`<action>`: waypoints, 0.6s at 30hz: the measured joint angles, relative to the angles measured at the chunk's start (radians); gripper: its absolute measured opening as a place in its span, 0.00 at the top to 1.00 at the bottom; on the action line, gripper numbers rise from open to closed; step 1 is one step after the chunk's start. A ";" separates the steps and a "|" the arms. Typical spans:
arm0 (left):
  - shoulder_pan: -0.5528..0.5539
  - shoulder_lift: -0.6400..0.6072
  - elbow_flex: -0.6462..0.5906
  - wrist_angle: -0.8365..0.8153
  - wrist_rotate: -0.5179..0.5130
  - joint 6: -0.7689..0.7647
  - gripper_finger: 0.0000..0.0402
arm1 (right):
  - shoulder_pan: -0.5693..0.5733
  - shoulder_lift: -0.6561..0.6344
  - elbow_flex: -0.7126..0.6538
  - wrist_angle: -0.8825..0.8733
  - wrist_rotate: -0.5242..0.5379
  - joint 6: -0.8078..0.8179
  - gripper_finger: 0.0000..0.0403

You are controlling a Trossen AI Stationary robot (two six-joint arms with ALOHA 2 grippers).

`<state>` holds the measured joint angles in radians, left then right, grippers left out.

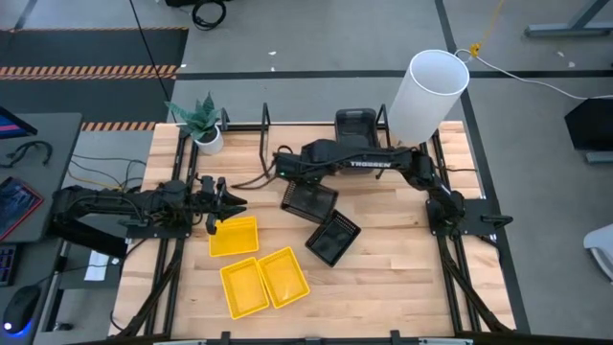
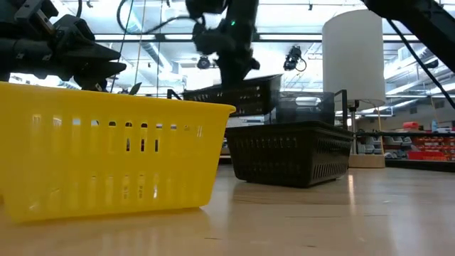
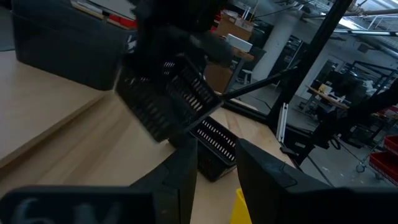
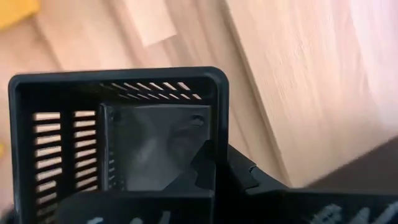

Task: Stack baskets on shelf by color
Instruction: Stack the left black bin on top of the right stacked black bins

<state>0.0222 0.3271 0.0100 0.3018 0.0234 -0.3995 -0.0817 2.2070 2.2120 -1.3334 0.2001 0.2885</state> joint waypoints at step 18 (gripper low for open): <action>0.000 0.000 0.000 -0.001 0.000 0.000 0.71 | 0.197 -0.083 -0.042 -0.108 0.020 -0.772 0.98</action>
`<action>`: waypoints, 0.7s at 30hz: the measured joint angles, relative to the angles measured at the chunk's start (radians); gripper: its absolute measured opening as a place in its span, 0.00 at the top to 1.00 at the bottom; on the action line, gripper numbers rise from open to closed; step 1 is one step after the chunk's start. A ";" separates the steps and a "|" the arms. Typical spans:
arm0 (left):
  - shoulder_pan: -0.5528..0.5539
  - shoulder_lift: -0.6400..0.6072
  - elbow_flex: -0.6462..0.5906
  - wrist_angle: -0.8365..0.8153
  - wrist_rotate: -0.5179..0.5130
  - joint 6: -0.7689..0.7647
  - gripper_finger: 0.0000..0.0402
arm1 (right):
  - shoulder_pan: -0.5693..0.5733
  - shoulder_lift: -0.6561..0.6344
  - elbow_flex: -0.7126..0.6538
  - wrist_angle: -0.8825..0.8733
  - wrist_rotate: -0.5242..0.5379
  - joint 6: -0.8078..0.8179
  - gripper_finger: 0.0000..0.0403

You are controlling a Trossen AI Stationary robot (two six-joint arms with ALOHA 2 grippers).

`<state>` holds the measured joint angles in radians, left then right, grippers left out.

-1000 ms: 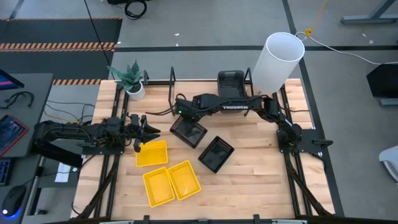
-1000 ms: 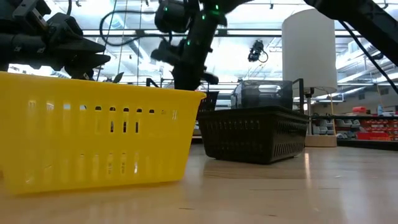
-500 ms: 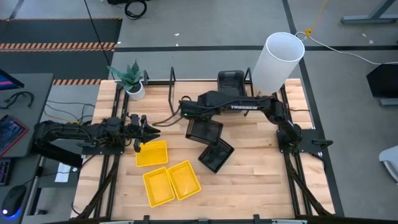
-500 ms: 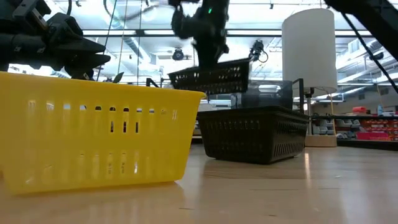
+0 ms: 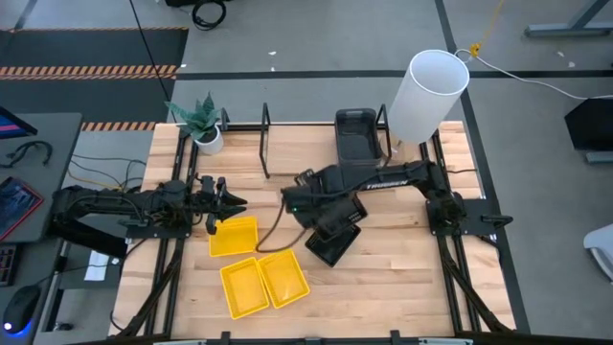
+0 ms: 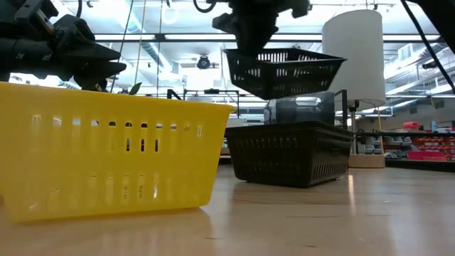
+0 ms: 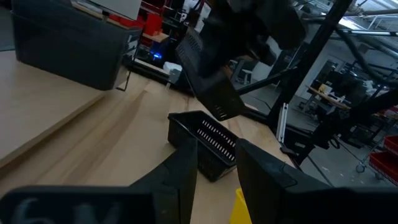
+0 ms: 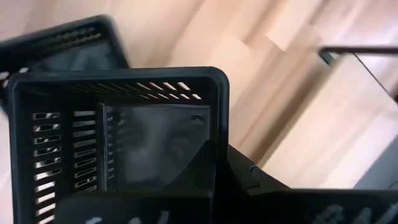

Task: Stack baskets on shelf by color
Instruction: Stack the left black bin on top of the right stacked black bins

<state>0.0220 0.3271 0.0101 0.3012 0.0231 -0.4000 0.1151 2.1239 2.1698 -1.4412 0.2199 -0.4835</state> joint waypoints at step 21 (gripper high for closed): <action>0.000 0.000 0.000 0.000 0.000 0.000 0.71 | 0.129 0.002 -0.259 0.187 -0.012 -0.122 0.97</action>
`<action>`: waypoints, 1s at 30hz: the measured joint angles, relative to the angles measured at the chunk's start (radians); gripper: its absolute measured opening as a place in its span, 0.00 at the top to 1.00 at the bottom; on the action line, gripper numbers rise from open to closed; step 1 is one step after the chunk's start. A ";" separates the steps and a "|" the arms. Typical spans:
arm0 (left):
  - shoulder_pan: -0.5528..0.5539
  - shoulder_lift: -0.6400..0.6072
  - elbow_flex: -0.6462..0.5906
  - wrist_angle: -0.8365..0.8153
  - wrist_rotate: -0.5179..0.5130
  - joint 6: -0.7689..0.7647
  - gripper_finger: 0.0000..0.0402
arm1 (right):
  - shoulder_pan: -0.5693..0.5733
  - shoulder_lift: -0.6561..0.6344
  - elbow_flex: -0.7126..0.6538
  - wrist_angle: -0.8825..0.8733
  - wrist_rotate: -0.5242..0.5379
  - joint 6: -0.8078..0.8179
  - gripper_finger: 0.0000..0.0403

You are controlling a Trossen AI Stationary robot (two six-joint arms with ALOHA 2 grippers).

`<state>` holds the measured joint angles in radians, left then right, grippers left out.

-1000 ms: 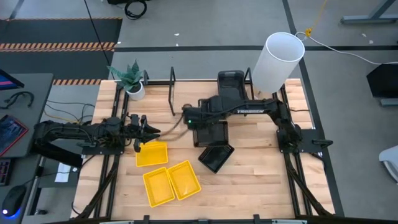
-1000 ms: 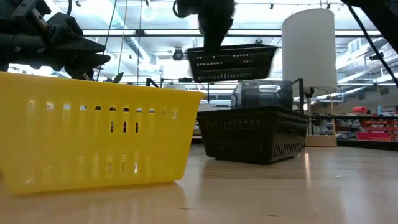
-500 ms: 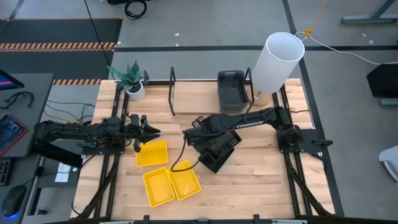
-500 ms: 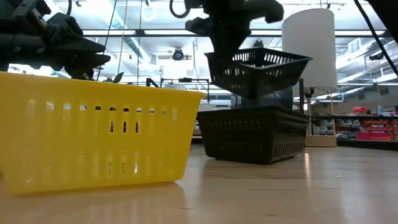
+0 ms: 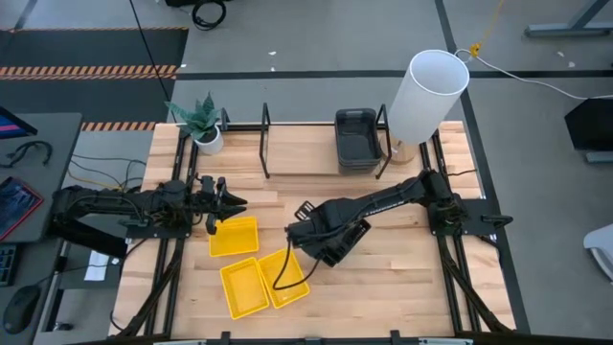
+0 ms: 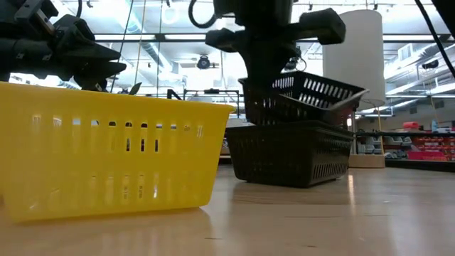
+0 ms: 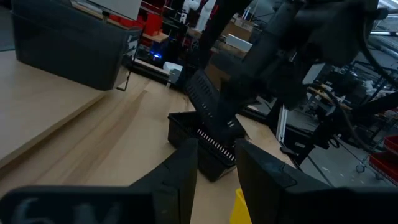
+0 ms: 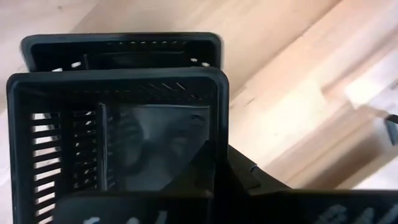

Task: Stack baskets on shelf by color
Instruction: Stack the left black bin on top of the right stacked black bins, then put the stacked black bins on the shelf

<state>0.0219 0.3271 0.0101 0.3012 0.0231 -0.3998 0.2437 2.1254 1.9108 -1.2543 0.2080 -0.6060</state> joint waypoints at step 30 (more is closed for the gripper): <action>0.000 0.000 0.000 0.000 0.000 0.000 0.71 | 0.048 0.000 0.029 0.121 -0.011 0.557 0.66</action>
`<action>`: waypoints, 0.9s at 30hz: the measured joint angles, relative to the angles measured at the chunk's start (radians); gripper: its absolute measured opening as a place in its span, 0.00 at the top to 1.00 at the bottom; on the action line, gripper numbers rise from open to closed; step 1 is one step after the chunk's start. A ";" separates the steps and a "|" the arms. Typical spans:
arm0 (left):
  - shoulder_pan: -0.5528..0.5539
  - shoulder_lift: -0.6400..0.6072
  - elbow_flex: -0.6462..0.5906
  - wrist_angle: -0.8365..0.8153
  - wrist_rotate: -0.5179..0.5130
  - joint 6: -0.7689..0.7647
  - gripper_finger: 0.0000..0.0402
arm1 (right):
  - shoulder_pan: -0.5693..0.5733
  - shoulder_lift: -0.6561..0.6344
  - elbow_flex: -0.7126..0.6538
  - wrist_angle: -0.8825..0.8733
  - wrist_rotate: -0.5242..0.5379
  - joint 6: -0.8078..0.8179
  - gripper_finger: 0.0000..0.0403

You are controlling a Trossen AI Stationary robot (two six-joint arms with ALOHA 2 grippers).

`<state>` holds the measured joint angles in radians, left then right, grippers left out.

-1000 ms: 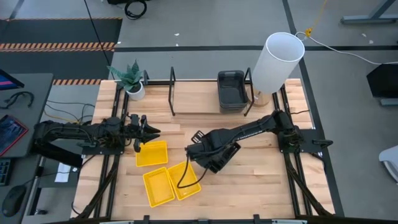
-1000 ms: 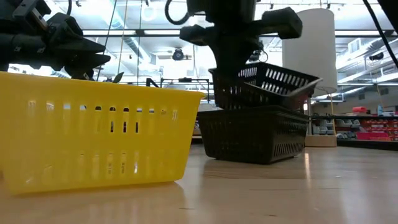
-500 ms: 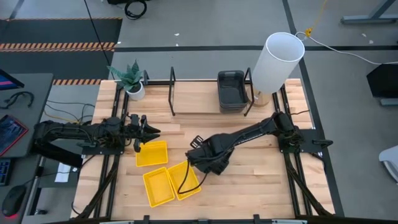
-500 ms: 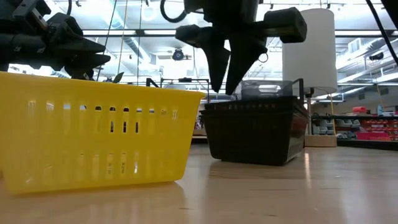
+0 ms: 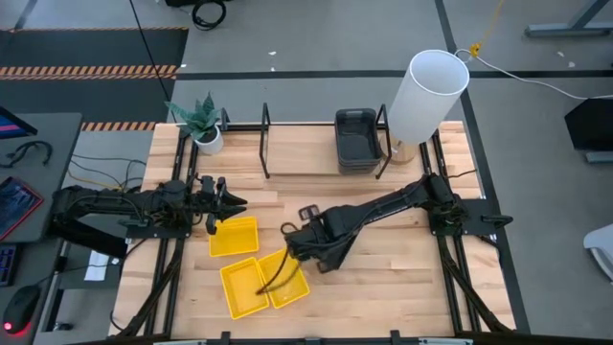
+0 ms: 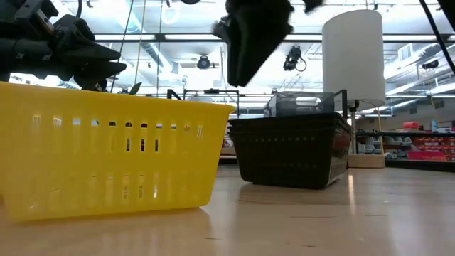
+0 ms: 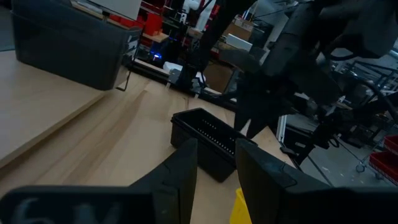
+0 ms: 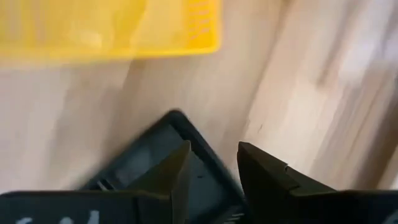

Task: Stack baskets on shelf by color
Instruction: Put the stacked black bins on the shelf

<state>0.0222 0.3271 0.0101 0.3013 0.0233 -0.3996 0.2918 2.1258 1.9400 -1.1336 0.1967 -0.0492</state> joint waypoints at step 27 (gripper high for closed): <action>0.000 0.000 0.000 0.000 0.000 0.000 0.71 | 0.068 0.000 -0.145 0.066 -0.058 0.814 0.45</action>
<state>0.0221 0.3267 0.0101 0.3015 0.0231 -0.3996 0.3595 2.1261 1.7947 -1.0678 0.1387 0.7647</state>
